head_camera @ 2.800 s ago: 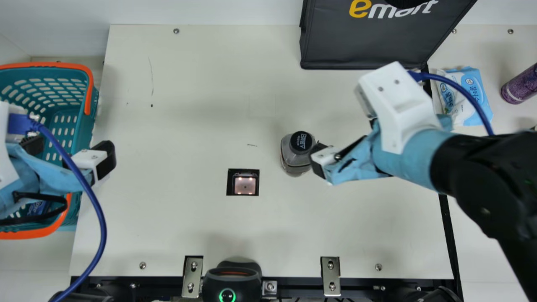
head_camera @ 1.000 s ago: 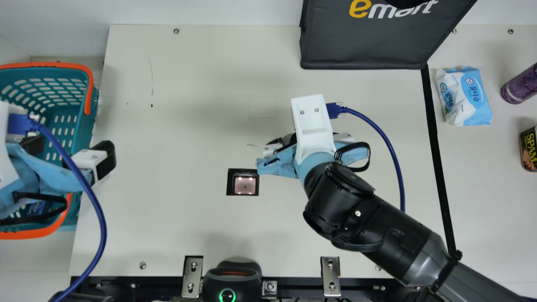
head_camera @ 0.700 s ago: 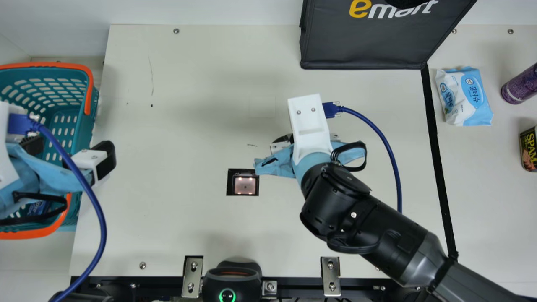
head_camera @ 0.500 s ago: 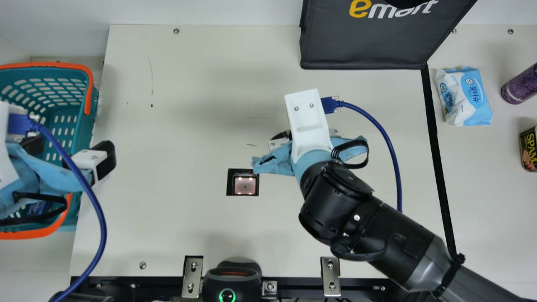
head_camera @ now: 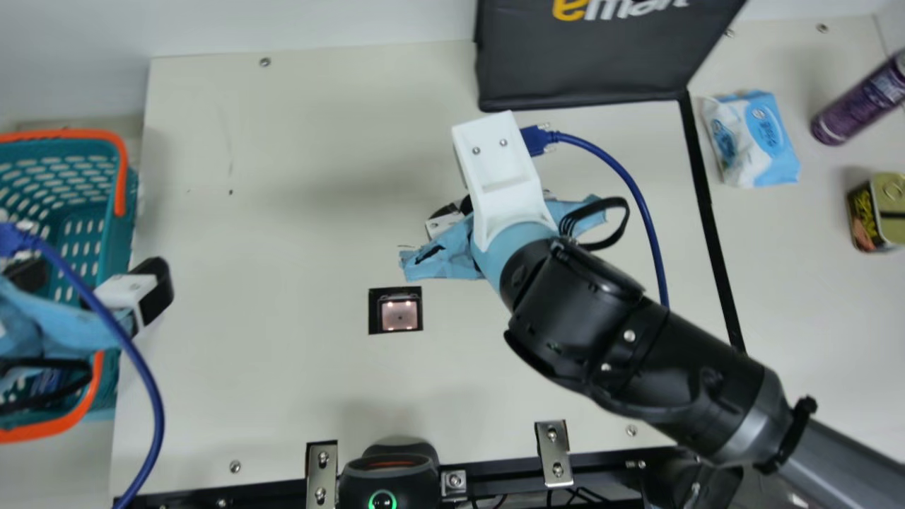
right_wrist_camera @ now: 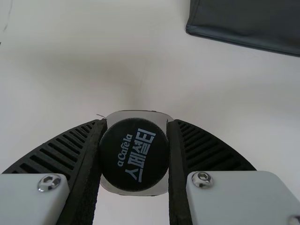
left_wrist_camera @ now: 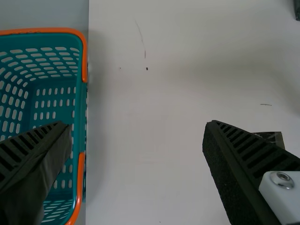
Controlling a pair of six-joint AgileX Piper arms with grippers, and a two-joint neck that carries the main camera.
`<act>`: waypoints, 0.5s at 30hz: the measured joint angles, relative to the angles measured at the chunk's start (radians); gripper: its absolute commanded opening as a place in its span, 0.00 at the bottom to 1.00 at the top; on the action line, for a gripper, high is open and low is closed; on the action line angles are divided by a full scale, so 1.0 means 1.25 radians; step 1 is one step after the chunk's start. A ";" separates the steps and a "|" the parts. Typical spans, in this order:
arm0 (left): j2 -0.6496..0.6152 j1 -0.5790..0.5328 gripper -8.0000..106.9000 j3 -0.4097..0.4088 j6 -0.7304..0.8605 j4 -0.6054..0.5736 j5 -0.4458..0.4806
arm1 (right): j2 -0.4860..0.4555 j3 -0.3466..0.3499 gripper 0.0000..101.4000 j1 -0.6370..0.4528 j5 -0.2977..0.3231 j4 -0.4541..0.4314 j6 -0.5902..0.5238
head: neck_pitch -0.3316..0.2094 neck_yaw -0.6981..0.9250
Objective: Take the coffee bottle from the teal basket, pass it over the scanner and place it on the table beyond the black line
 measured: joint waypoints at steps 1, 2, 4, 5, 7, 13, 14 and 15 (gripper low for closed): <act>0.000 0.000 0.85 0.000 0.000 0.000 0.000 | -0.009 0.006 0.00 -0.012 -0.007 0.011 -0.011 | 0.000 -0.017; 0.000 0.000 0.85 0.000 0.000 0.000 0.000 | -0.017 0.012 0.00 -0.022 -0.015 0.021 -0.027 | 0.000 -0.036; 0.000 0.000 0.85 0.000 0.000 0.000 0.000 | -0.041 0.028 0.00 -0.053 -0.033 0.046 -0.064 | 0.000 -0.071; 0.000 0.000 0.85 0.000 0.000 0.000 0.000 | -0.053 0.036 0.00 -0.066 -0.040 0.058 -0.084 | 0.000 -0.090; 0.000 0.000 0.85 0.000 0.000 0.000 0.000 | -0.082 0.057 0.00 -0.103 -0.053 0.096 -0.132 | 0.000 -0.126; 0.000 0.000 0.85 0.000 0.000 0.000 0.000 | -0.168 0.118 0.00 -0.230 -0.068 0.220 -0.300 | 0.000 -0.163; 0.000 0.000 0.85 0.000 0.000 0.000 0.000 | -0.183 0.124 0.00 -0.250 -0.067 0.240 -0.328 | 0.000 -0.163; 0.000 0.000 0.85 0.000 0.000 0.000 0.000 | -0.198 0.131 0.00 -0.276 -0.062 0.264 -0.362 | 0.000 -0.163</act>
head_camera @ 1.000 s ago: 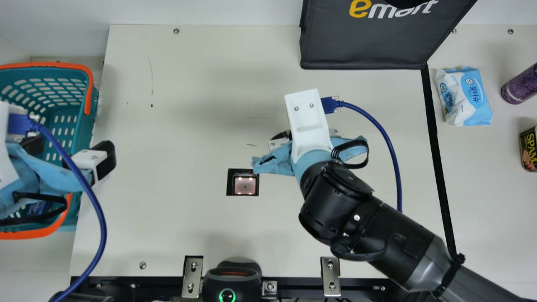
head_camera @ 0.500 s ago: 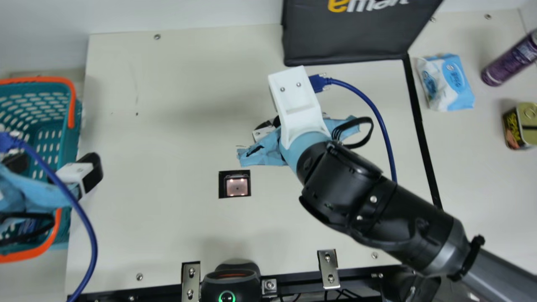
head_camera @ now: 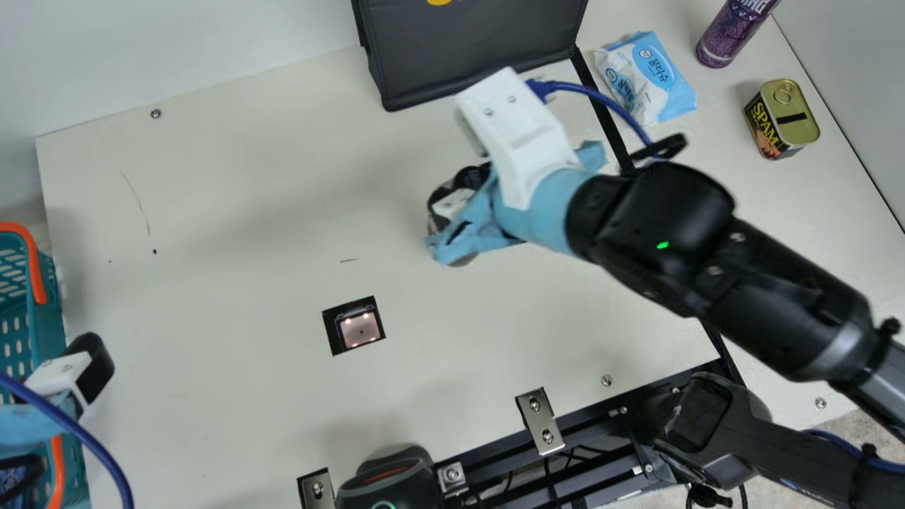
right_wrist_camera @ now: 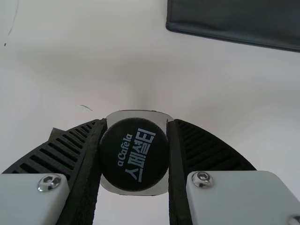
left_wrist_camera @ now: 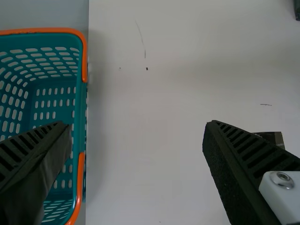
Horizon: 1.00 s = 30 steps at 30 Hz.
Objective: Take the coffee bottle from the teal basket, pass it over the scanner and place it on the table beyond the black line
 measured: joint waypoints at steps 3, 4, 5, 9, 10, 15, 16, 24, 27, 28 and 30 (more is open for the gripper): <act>0.000 0.000 0.85 0.000 0.000 0.000 0.000 | -0.037 0.011 0.00 -0.077 0.030 0.066 -0.106 | 0.000 0.000; 0.000 0.000 0.85 0.000 0.000 0.000 0.000 | -0.048 0.012 0.00 -0.106 0.038 0.089 -0.141 | 0.000 0.000; 0.000 0.000 0.85 0.000 0.000 0.000 0.000 | -0.056 0.012 0.00 -0.136 0.044 0.112 -0.169 | 0.000 0.000; 0.000 0.000 0.85 0.000 0.000 0.000 0.000 | -0.074 0.007 0.00 -0.257 0.078 0.194 -0.301 | 0.000 0.000; 0.000 0.000 0.85 0.000 0.000 0.000 0.000 | -0.075 0.006 0.00 -0.291 0.084 0.214 -0.334 | 0.000 0.000; 0.000 0.000 0.85 0.000 0.000 0.000 0.000 | -0.067 -0.006 0.00 -0.449 0.120 0.294 -0.486 | 0.000 0.000; 0.000 0.000 0.85 0.000 0.000 0.000 0.000 | -0.062 -0.010 0.00 -0.484 0.123 0.310 -0.516 | 0.000 0.000; 0.000 0.000 0.85 0.000 0.000 0.000 0.000 | -0.008 -0.034 0.00 -0.738 0.134 0.390 -0.724 | 0.000 0.000; 0.000 0.000 0.85 0.000 0.000 0.000 0.000 | 0.013 -0.040 0.00 -0.821 0.128 0.404 -0.790 | 0.000 0.000; 0.000 0.000 0.85 0.000 0.000 0.000 0.000 | 0.020 -0.041 0.00 -0.845 0.125 0.407 -0.810 | 0.000 0.000; 0.000 0.000 0.85 0.000 0.000 0.000 0.000 | 0.034 -0.043 0.00 -0.885 0.117 0.413 -0.844 | 0.000 0.000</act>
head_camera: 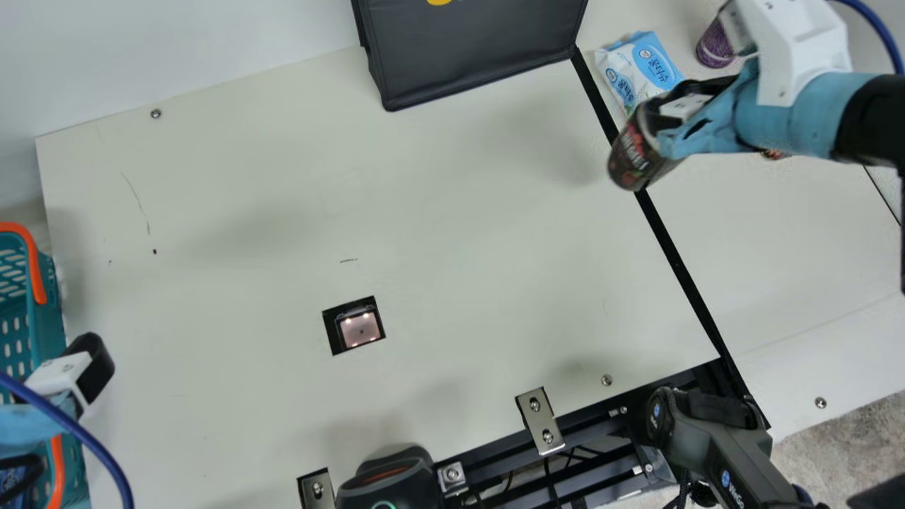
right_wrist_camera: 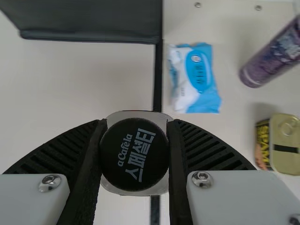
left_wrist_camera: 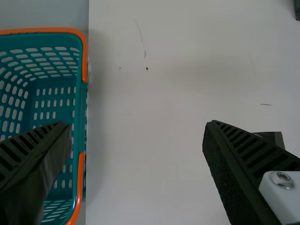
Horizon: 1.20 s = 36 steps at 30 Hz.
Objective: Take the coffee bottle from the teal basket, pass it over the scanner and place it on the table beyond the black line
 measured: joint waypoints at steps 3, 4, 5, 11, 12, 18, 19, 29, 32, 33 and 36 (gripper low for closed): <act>0.000 0.000 0.85 0.000 0.000 0.000 0.000 | 0.018 -0.003 0.00 -0.050 -0.013 0.005 -0.048 | 0.000 0.000; 0.000 0.000 0.85 0.000 0.000 0.000 0.000 | 0.024 -0.003 0.00 -0.065 -0.018 0.009 -0.059 | 0.000 0.000; 0.000 0.000 0.85 0.000 0.000 0.000 0.000 | 0.031 -0.003 0.00 -0.079 -0.021 0.012 -0.070 | 0.000 0.000; 0.000 0.000 0.85 0.000 0.000 0.000 0.000 | 0.064 -0.003 0.00 -0.129 -0.046 0.026 -0.095 | 0.000 0.000; 0.000 0.000 0.85 0.000 0.000 0.000 0.000 | 0.070 -0.003 0.00 -0.133 -0.051 0.027 -0.096 | 0.000 0.000; 0.000 0.000 0.85 0.000 0.000 0.000 0.000 | 0.104 0.000 0.00 -0.145 -0.087 0.034 -0.099 | 0.000 0.000; 0.000 0.000 0.85 0.000 0.000 0.000 0.000 | 0.109 0.000 0.00 -0.145 -0.090 0.034 -0.100 | 0.000 0.000; 0.000 0.000 0.85 0.000 0.000 0.000 0.000 | 0.163 0.010 0.00 -0.134 -0.154 0.035 -0.106 | 0.000 0.000; 0.000 0.000 0.85 0.000 0.000 0.000 0.000 | 0.178 0.014 0.00 -0.128 -0.171 0.037 -0.106 | 0.000 0.000; 0.000 0.000 0.85 0.000 0.000 0.000 0.000 | 0.183 0.016 0.00 -0.126 -0.174 0.037 -0.106 | 0.000 0.000; 0.000 0.000 0.85 0.000 0.000 0.000 0.000 | 0.195 0.023 0.00 -0.123 -0.193 0.036 -0.106 | 0.000 0.000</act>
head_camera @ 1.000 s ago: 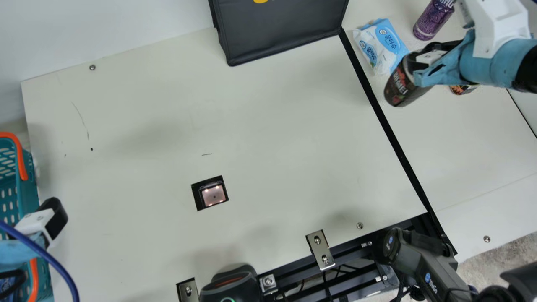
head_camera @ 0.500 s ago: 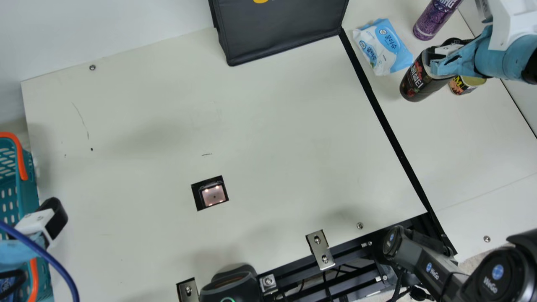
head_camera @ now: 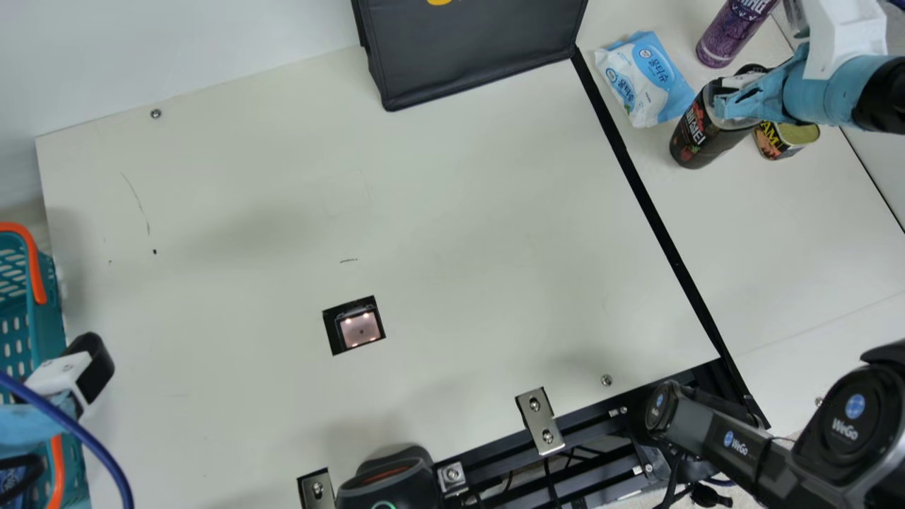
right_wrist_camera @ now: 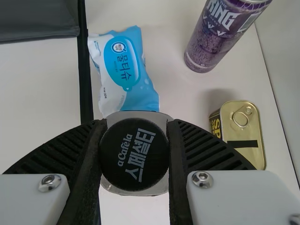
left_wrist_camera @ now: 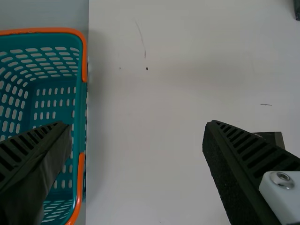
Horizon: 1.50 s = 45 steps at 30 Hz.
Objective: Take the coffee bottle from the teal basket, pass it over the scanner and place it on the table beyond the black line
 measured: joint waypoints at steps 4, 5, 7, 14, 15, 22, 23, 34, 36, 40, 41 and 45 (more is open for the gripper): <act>0.000 0.000 0.85 0.000 0.000 0.000 0.000 | 0.010 0.009 0.00 0.006 -0.015 -0.003 0.000 | 0.000 0.000; 0.000 0.000 0.85 0.000 0.000 0.000 0.000 | 0.012 0.011 0.00 0.007 -0.016 -0.003 -0.001 | 0.000 0.000; 0.000 0.000 0.85 0.000 0.000 0.000 0.000 | 0.015 0.014 0.05 0.008 -0.022 -0.003 -0.003 | 0.000 0.000; 0.000 0.000 0.85 0.000 0.000 0.000 0.000 | 0.022 0.029 0.28 0.013 -0.042 -0.001 -0.009 | 0.000 0.000; 0.000 0.000 0.85 0.000 0.000 0.000 0.000 | 0.022 0.031 0.31 0.013 -0.044 -0.001 -0.009 | 0.000 0.000; 0.000 0.000 0.85 0.000 0.000 0.000 0.000 | 0.019 0.045 0.55 0.017 -0.064 0.004 -0.009 | 0.000 0.000; 0.000 0.000 0.85 0.000 0.000 0.000 0.000 | 0.019 0.045 0.58 0.018 -0.065 0.004 -0.009 | 0.000 0.000; 0.000 0.000 0.85 0.000 0.000 0.000 0.000 | 0.003 0.062 0.94 0.021 -0.069 -0.018 -0.003 | 0.000 0.000; 0.000 0.000 0.85 0.000 0.000 0.000 0.000 | -0.004 0.064 0.94 0.022 -0.071 -0.026 0.003 | 0.000 0.000; 0.000 0.000 0.85 0.000 0.000 0.000 0.000 | -0.028 0.072 0.94 0.036 -0.085 -0.055 0.013 | 0.000 0.000; 0.000 0.000 0.85 0.000 0.000 0.000 0.000 | -0.037 0.075 0.94 0.042 -0.090 -0.064 0.016 | 0.000 0.000; 0.000 0.000 0.85 0.000 0.000 0.000 0.000 | -0.071 0.086 0.94 0.071 -0.116 -0.109 0.030 | 0.000 0.000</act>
